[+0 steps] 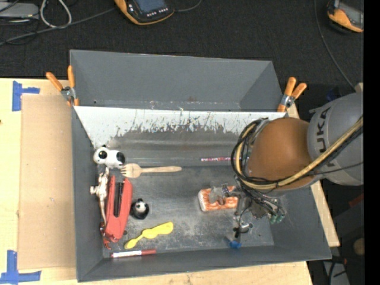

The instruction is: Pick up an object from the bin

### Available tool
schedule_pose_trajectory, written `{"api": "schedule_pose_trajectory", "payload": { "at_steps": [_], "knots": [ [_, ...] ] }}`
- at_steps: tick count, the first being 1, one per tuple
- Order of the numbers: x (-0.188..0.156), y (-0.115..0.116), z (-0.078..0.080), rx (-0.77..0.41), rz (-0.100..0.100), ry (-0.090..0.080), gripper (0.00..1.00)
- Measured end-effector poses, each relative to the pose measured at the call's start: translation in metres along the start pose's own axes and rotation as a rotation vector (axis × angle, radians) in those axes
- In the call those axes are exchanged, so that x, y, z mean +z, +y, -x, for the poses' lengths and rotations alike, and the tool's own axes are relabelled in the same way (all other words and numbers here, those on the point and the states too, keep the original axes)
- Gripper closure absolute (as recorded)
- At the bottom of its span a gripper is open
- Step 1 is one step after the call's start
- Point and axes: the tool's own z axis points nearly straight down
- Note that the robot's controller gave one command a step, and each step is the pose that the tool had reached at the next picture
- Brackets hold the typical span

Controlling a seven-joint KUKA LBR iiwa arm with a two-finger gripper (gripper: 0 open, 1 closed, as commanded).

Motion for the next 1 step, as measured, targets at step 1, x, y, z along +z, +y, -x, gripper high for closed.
{"api": "schedule_pose_trajectory", "payload": {
  "at_steps": [1],
  "knots": [
    [0.026,-0.0047,-0.019,-0.036,0.0,0.001,0.0]
  ]
}}
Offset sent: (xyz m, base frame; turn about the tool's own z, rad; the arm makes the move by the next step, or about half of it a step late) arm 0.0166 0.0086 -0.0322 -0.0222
